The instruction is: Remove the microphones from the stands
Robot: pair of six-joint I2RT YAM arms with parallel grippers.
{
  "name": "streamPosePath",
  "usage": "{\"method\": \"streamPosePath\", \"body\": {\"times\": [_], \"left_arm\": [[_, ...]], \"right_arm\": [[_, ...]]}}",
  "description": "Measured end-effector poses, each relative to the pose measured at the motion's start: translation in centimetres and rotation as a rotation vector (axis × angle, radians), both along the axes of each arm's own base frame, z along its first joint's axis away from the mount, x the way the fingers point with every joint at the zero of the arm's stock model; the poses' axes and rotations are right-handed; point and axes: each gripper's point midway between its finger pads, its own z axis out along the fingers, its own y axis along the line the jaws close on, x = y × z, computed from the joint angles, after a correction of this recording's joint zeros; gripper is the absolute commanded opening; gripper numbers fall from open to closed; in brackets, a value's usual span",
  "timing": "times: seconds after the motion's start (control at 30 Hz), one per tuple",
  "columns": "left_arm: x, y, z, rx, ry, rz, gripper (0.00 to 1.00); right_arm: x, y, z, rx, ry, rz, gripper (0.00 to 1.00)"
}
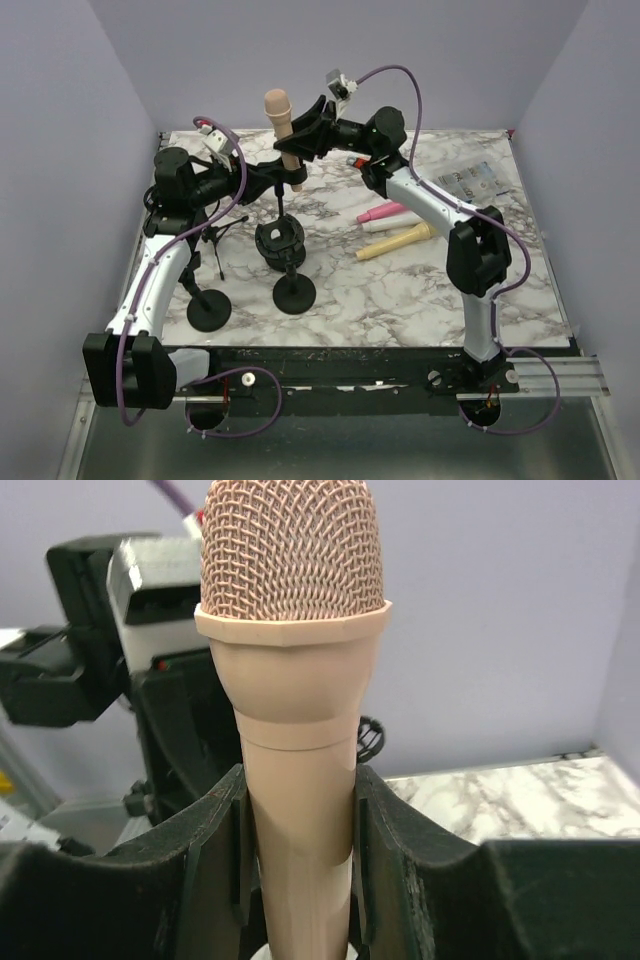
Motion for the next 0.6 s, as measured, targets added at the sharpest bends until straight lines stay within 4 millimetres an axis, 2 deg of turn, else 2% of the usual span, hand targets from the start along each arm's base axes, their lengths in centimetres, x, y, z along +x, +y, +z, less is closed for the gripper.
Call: {"method": "streamPosePath", "body": {"times": [0.13, 0.3, 0.33, 0.37, 0.4, 0.43, 0.53, 0.6], "left_arm": [[0.1, 0.4, 0.0, 0.015, -0.013, 0.035, 0.00], [0.3, 0.8, -0.1, 0.028, -0.018, 0.060, 0.00], [0.3, 0.8, -0.1, 0.030, -0.018, 0.061, 0.06], [0.3, 0.8, -0.1, 0.031, -0.019, 0.061, 0.18], [0.3, 0.8, -0.1, 0.032, -0.016, 0.065, 0.29], [0.2, 0.9, -0.1, 0.033, -0.014, 0.068, 0.36], [0.2, 1.0, -0.2, 0.036, -0.009, 0.081, 0.48], [0.1, 1.1, -0.1, 0.037, -0.008, 0.085, 0.54]], "right_arm": [[1.3, -0.6, 3.4, 0.050, -0.015, -0.126, 0.01], [1.5, -3.5, 10.6, 0.172, -0.058, -0.316, 0.01], [1.3, -4.3, 12.1, 0.199, -0.068, -0.354, 0.01], [1.1, -5.1, 13.4, 0.226, -0.077, -0.390, 0.01], [1.4, -5.7, 13.7, 0.238, -0.067, -0.432, 0.01], [0.3, -7.1, 15.7, 0.271, -0.085, -0.465, 0.01], [-0.5, -9.7, 16.7, 0.302, -0.070, -0.568, 0.01], [-0.5, -11.3, 15.8, 0.302, -0.032, -0.646, 0.01]]}}
